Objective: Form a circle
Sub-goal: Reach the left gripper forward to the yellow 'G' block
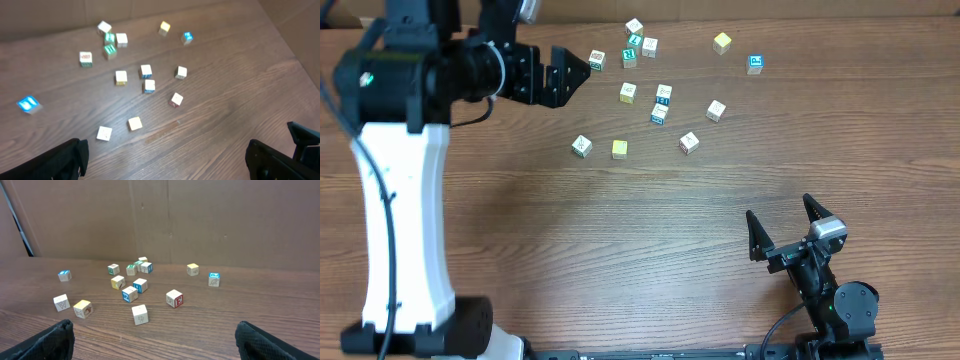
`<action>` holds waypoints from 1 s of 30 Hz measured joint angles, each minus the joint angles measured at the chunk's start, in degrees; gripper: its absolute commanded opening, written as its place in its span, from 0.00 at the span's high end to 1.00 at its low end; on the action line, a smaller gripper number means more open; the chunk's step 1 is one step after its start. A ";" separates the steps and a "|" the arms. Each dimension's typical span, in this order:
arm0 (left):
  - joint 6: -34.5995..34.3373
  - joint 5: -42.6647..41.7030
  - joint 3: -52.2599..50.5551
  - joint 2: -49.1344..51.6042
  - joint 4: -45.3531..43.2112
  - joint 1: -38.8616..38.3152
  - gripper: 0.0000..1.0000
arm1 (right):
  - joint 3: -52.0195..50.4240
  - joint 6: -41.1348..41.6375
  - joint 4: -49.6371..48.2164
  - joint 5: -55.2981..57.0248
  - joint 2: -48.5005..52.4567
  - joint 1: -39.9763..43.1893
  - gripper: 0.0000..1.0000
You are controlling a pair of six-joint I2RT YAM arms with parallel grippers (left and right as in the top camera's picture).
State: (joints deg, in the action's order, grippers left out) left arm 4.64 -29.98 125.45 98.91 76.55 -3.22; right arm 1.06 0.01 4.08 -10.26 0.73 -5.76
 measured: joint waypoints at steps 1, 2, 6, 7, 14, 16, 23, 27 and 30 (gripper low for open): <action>0.00 -0.26 0.00 0.98 0.00 0.00 0.00 | 0.00 -0.02 -0.02 0.00 0.00 0.00 0.00; 0.00 -0.50 0.02 1.88 0.02 0.00 0.00 | 0.00 -0.02 0.00 0.02 0.00 0.00 0.00; -0.94 -1.18 0.09 4.42 0.48 0.00 0.31 | 0.00 -0.02 0.04 0.02 0.00 0.00 0.00; -1.44 -1.33 0.11 5.07 0.76 0.00 0.45 | 0.00 -0.02 -0.02 0.02 0.00 -0.02 0.00; -2.75 -1.73 0.17 9.64 2.99 0.00 0.96 | 0.00 -0.02 0.00 0.00 0.00 -0.02 0.00; -2.80 -1.77 0.17 10.64 3.02 0.00 0.96 | 0.00 0.00 0.02 0.02 0.00 0.00 0.00; -2.82 -1.75 0.17 13.66 5.60 -0.74 0.96 | 0.00 -0.02 0.00 0.00 0.00 -0.02 0.00; -3.48 -0.72 0.17 17.07 7.37 -2.49 0.96 | 0.00 -0.02 0.00 0.02 0.00 -0.02 0.00; -5.40 2.08 0.17 20.70 8.61 -4.22 0.96 | 0.00 0.00 0.00 0.02 0.00 -0.02 0.00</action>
State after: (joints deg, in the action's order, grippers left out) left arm -0.75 -27.90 125.62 119.61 85.17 -7.44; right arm 1.06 0.01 4.08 -10.24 0.73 -5.78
